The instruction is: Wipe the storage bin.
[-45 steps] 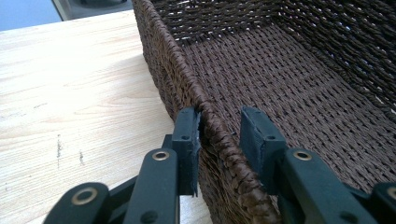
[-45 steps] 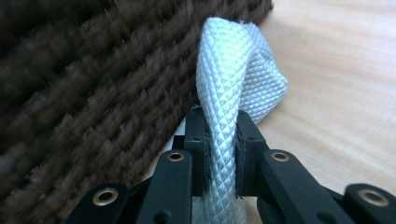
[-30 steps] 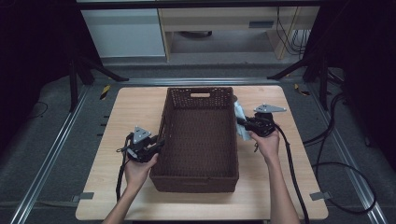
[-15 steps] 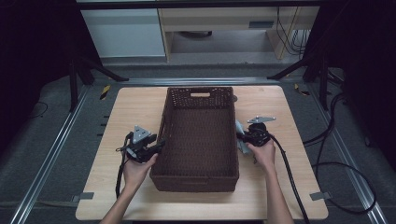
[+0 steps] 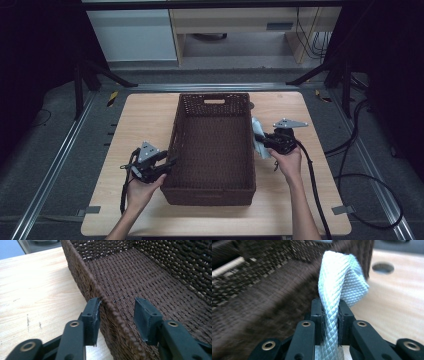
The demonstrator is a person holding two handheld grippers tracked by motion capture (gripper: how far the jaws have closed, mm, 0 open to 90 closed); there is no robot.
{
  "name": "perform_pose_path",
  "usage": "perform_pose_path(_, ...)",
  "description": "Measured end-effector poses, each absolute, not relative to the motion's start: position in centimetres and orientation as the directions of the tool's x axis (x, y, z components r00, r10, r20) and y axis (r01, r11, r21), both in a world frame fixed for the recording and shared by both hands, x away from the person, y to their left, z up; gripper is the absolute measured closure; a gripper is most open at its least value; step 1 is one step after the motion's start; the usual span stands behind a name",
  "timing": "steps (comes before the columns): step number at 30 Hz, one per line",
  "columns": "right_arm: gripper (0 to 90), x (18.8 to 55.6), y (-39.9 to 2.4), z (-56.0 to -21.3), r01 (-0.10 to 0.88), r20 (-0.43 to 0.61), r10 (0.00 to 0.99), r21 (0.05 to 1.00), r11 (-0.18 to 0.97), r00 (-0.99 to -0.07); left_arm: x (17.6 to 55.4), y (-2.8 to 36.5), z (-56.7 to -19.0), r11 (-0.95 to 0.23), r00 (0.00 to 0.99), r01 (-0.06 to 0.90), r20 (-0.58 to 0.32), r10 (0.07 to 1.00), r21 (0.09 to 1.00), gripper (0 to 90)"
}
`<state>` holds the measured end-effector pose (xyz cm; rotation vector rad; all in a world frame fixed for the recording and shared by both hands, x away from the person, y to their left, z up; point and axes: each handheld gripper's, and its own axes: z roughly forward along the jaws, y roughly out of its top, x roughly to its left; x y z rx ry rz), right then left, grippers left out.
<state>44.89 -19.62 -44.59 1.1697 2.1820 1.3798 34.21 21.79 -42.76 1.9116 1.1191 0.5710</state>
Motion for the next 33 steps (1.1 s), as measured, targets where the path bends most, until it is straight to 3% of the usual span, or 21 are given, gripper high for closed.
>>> perform_pose_path(6, 79.3, 44.2, -19.2, -44.5, 0.478, 0.145, 0.767, 0.848, 0.229, -0.625, 34.1, 21.8, -43.1, -0.252, 0.498, 0.499, -0.036, 0.867, 0.829, 63.7)
perform_pose_path(22, 79.3, 44.1, -18.9, -50.1, 0.61, 0.174, 0.795, 0.74, 0.284, -0.582, 34.5, 21.8, -43.2, -0.216, 0.462, 0.515, -0.057, 0.885, 0.83, 68.7)
perform_pose_path(33, 79.3, 42.7, -20.1, -44.1, 0.464, 0.143, 0.766, 0.858, 0.22, -0.627, 35.6, 21.4, -43.1, -0.226, 0.457, 0.516, -0.043, 0.888, 0.826, 68.5)
